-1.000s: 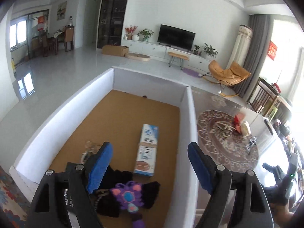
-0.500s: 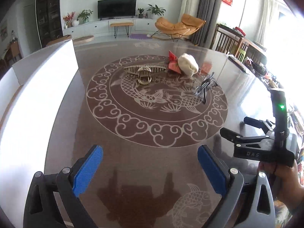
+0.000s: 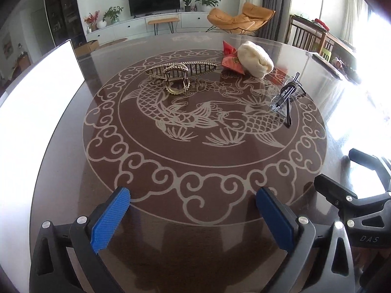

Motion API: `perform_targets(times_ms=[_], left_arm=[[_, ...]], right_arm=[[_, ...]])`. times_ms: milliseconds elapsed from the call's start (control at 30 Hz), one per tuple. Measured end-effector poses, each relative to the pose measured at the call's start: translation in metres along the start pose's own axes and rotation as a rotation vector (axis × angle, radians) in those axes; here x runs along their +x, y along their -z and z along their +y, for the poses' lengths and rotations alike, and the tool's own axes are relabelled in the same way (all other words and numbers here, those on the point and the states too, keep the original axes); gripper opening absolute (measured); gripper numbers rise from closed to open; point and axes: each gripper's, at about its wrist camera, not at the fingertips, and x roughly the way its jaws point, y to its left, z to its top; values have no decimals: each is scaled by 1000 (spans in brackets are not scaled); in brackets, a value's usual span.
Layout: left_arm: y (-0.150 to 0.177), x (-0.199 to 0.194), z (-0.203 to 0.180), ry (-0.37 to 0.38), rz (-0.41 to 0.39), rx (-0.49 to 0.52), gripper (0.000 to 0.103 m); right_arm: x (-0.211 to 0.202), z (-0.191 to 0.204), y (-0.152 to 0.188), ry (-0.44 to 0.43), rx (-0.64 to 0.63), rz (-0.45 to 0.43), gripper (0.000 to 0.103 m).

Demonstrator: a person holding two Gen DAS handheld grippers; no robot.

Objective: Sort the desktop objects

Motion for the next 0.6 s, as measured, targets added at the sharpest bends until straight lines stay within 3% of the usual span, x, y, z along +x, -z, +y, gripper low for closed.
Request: perform_targets(times_ms=[200, 600], left_arm=[[-28, 20, 2, -9, -2, -11, 103], [-31, 23, 1, -7, -18, -12, 103]], right_arm=[[0, 0, 0, 0, 0, 0, 103], [0, 0, 0, -1, 0, 0, 103]])
